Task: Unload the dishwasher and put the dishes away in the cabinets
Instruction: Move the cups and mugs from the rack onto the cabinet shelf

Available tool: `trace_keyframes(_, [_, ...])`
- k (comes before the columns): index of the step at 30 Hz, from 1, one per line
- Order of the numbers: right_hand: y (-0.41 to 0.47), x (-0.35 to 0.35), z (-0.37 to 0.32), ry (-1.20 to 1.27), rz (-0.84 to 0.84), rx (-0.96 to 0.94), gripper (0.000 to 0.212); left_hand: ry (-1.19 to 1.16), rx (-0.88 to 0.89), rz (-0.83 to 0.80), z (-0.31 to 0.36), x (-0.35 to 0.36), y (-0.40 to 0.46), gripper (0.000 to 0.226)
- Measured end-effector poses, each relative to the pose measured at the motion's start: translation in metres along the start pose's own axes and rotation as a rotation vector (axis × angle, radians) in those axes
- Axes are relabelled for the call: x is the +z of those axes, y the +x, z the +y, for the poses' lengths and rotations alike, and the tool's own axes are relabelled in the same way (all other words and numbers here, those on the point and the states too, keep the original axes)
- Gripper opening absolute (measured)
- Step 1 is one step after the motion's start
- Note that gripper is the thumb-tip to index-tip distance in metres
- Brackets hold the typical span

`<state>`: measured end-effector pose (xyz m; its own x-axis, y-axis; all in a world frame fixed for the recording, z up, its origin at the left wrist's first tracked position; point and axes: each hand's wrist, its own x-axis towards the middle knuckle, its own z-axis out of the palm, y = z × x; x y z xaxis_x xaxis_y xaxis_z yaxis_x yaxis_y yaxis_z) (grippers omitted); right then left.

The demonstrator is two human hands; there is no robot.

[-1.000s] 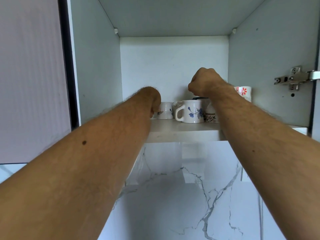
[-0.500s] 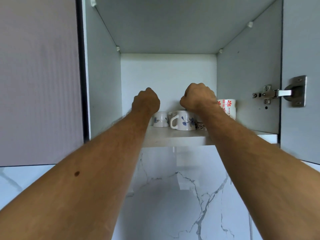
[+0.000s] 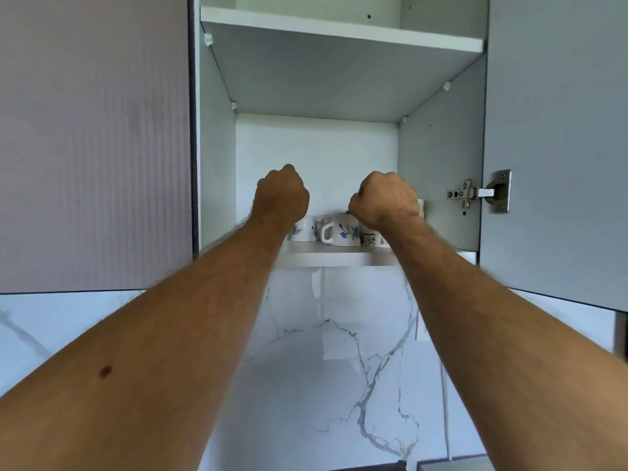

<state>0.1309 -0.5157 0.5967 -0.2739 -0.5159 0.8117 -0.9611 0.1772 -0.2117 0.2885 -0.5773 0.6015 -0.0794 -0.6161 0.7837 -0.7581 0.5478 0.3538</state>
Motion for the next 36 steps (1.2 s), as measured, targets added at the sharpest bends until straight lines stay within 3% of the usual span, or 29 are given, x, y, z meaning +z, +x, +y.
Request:
trace_keyframes(8, [-0.04,-0.039,0.002,-0.068,0.033,0.015,0.029,-0.136,0.033,0.081,0.028,-0.024,-0.056,0.043])
trace_keyframes(14, [-0.087,-0.052,0.012,-0.072,0.1,0.034,0.03,-0.081,0.15,0.177,0.035,-0.024,-0.112,0.026])
trace_keyframes(17, [-0.118,-0.052,0.025,-0.058,0.1,0.058,0.036,-0.015,0.204,0.211,0.025,-0.012,-0.14,0.037])
trace_keyframes(21, [-0.169,-0.042,0.055,-0.088,0.045,0.095,0.035,-0.024,0.22,0.143,0.008,0.012,-0.183,0.054])
trace_keyframes(28, [-0.263,-0.027,0.098,-0.074,-0.065,0.237,0.034,-0.072,0.227,-0.023,0.009,0.043,-0.258,0.05])
trace_keyframes(36, [-0.386,-0.033,0.17,-0.112,-0.28,0.487,0.035,-0.143,0.112,-0.171,0.033,0.086,-0.359,0.05])
